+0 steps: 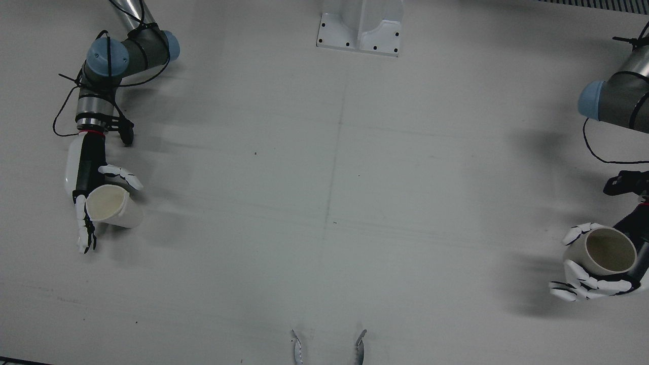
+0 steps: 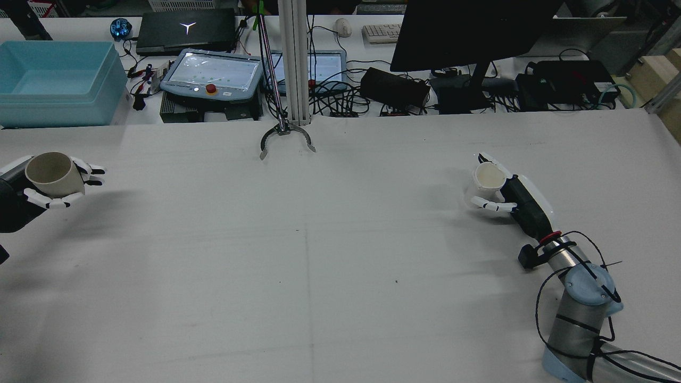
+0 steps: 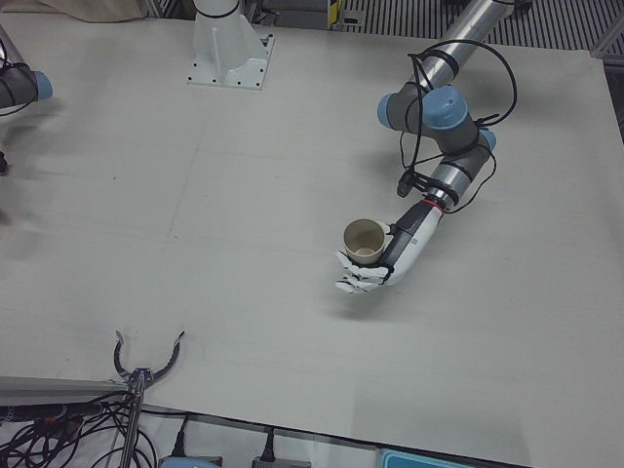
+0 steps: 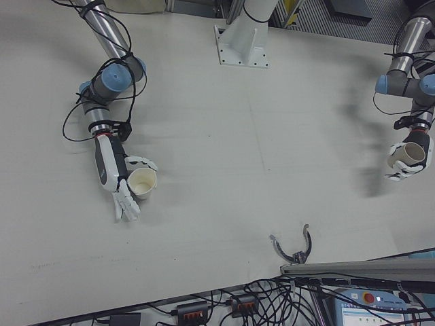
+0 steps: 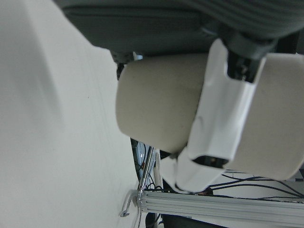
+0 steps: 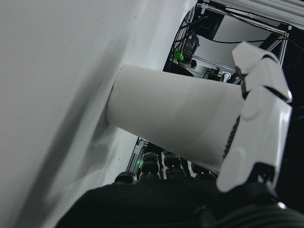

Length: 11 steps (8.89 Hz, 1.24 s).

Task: Pour water
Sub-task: 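Lift the cup with the right hand off the table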

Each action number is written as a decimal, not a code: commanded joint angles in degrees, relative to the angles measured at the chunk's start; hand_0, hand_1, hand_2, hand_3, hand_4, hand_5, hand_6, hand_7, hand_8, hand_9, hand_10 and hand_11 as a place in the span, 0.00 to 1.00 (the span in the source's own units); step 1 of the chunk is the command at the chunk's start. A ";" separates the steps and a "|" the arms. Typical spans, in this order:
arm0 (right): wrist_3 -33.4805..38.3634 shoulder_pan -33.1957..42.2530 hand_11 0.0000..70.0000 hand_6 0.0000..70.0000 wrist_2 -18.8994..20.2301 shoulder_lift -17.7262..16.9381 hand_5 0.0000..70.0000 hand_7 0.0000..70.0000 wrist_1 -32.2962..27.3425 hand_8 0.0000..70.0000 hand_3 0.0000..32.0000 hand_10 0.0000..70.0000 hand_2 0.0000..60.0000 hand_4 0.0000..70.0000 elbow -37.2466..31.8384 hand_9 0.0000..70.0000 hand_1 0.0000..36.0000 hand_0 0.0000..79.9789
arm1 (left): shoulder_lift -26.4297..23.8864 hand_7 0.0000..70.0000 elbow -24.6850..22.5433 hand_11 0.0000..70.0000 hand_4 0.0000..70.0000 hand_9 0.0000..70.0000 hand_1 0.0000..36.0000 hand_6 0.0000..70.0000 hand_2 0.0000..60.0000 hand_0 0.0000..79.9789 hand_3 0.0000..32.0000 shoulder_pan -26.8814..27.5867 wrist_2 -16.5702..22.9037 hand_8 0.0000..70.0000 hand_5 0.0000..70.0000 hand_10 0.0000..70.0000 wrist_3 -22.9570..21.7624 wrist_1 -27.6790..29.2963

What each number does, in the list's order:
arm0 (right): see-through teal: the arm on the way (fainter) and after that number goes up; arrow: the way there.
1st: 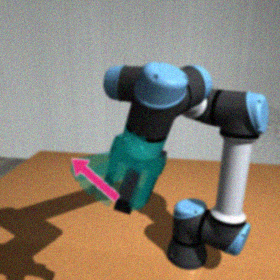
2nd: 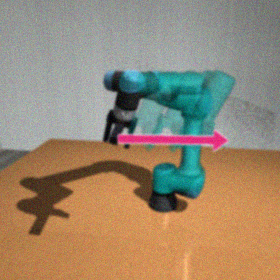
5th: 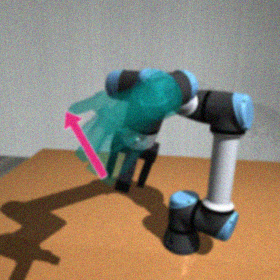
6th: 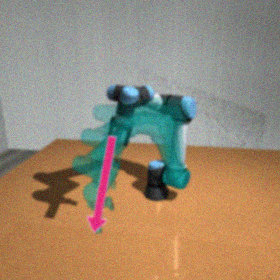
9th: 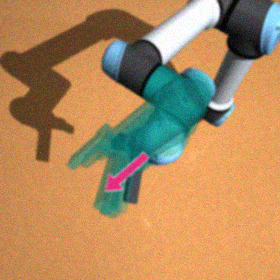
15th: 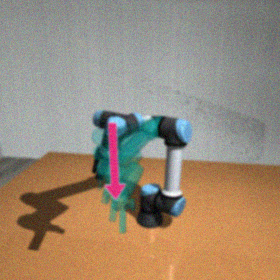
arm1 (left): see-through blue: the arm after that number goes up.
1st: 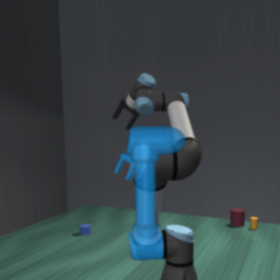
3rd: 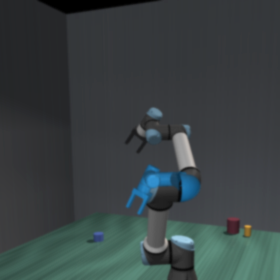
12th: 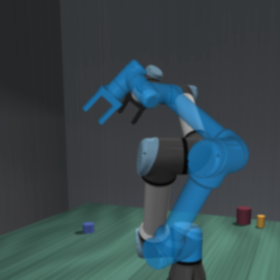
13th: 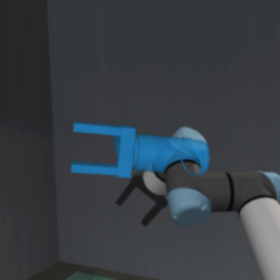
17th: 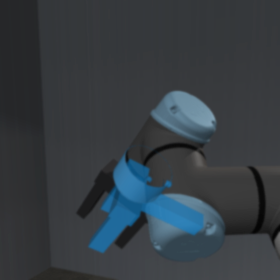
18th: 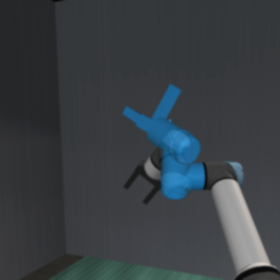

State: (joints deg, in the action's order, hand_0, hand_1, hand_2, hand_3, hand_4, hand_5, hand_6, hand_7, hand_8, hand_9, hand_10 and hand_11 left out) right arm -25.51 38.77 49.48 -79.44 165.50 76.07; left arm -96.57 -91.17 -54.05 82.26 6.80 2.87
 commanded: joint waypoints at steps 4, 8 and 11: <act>0.28 0.08 0.00 0.92 -0.18 -0.01 0.23 1.00 0.00 0.35 0.00 0.00 0.49 0.00 0.40 0.42 0.55 0.63 | -0.03 0.88 -0.15 0.46 1.00 0.42 1.00 0.72 1.00 1.00 0.00 0.00 -0.08 0.35 1.00 0.28 -0.12 -0.41; 0.73 3.75 0.00 0.97 0.26 -0.80 0.24 1.00 0.35 0.41 0.00 0.00 0.51 0.00 6.43 0.50 0.53 0.63 | -0.20 0.87 -1.37 0.46 1.00 0.42 1.00 0.72 1.00 1.00 0.00 0.08 0.00 0.35 1.00 0.28 -0.03 -0.58; 0.37 9.65 0.00 0.93 1.23 -3.78 0.23 0.97 1.92 0.37 0.00 0.00 0.50 0.02 14.08 0.43 0.58 0.65 | -8.78 0.89 -2.08 0.46 1.00 0.42 1.00 0.75 1.00 1.00 0.00 3.92 0.88 0.36 1.00 0.28 0.06 -5.83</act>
State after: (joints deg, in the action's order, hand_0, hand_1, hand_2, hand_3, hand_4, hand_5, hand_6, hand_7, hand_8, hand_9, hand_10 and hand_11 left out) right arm -24.83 44.13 50.14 -80.82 166.10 84.07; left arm -98.88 -92.81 -53.89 82.56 6.85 1.11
